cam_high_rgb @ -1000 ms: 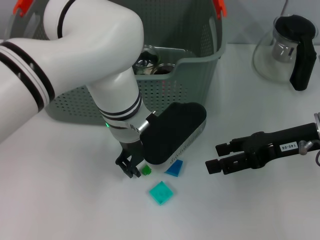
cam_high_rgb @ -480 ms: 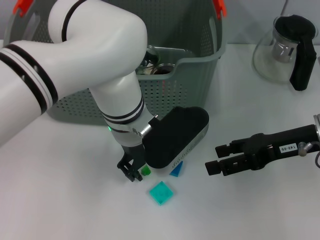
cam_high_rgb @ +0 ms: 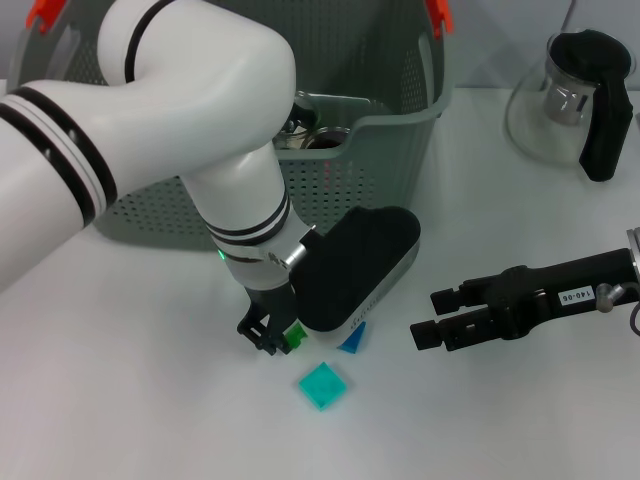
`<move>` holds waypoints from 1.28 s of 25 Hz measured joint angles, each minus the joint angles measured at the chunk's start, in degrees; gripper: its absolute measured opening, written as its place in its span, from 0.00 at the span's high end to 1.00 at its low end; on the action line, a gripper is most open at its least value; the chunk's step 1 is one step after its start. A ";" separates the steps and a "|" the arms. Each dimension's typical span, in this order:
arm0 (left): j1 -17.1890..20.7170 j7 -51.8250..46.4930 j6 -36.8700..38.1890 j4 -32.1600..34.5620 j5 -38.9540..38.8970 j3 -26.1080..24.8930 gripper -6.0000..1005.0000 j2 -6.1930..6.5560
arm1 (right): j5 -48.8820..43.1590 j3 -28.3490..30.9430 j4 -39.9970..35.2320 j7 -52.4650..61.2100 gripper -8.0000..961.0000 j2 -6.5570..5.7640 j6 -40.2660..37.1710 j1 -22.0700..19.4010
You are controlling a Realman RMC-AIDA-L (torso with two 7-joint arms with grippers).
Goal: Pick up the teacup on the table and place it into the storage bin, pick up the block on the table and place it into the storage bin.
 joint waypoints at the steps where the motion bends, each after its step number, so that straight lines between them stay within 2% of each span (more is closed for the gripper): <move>1: -0.05 -0.20 0.28 0.19 -0.03 -0.11 0.57 0.05 | 0.00 0.00 0.00 -0.02 0.05 0.00 0.00 0.00; 5: -0.18 -1.67 3.35 2.36 0.05 -1.52 0.59 0.33 | 0.00 0.04 0.00 -0.04 0.05 -0.14 -0.10 -0.05; 9: 0.22 -1.88 11.20 6.62 -0.72 -9.29 0.59 0.40 | 0.00 0.52 0.00 -0.06 0.05 -0.46 -0.39 -0.08; 15: 1.22 -1.82 22.95 11.95 -2.56 -28.63 0.59 0.70 | -0.06 0.63 -0.02 -0.13 0.05 -0.80 -1.05 -0.09; 20: 1.99 -2.41 29.52 17.35 -4.86 -45.98 0.59 1.69 | -0.11 0.72 -0.34 -0.19 0.05 -0.86 -1.52 0.24; 24: 2.00 -5.21 30.31 19.90 -10.47 -57.67 0.59 3.29 | -0.24 0.71 -0.40 -0.39 0.05 -0.88 -1.66 0.58; 25: 2.00 -8.36 27.61 19.71 -14.71 -62.32 0.59 4.72 | -0.25 0.71 -0.41 -0.54 0.05 -0.88 -1.68 0.60; 26: 2.00 -8.36 27.61 19.71 -14.71 -62.32 0.59 4.72 | -0.26 0.71 -0.42 -0.66 0.05 -0.88 -1.67 0.63; 27: 2.00 -9.91 25.57 19.01 -16.21 -63.58 0.59 5.33 | -0.26 0.70 -0.43 -0.72 0.05 -0.89 -1.67 0.66; 29: 2.01 -13.15 20.56 16.69 -19.12 -65.08 0.59 6.78 | -0.27 0.62 -0.44 -0.74 0.05 -0.92 -1.68 0.69; 30: 2.00 -14.87 16.69 14.04 -20.69 -65.13 0.59 8.01 | -0.27 0.54 -0.44 -0.74 0.05 -0.94 -1.71 0.71; 31: 2.00 -14.87 16.69 14.04 -20.69 -65.13 0.59 8.01 | -0.27 0.45 -0.46 -0.74 0.05 -0.98 -1.74 0.71; 32: 1.90 -15.59 14.71 12.31 -21.10 -64.98 0.59 8.53 | -0.26 0.40 -0.49 -0.75 0.05 -1.00 -1.77 0.71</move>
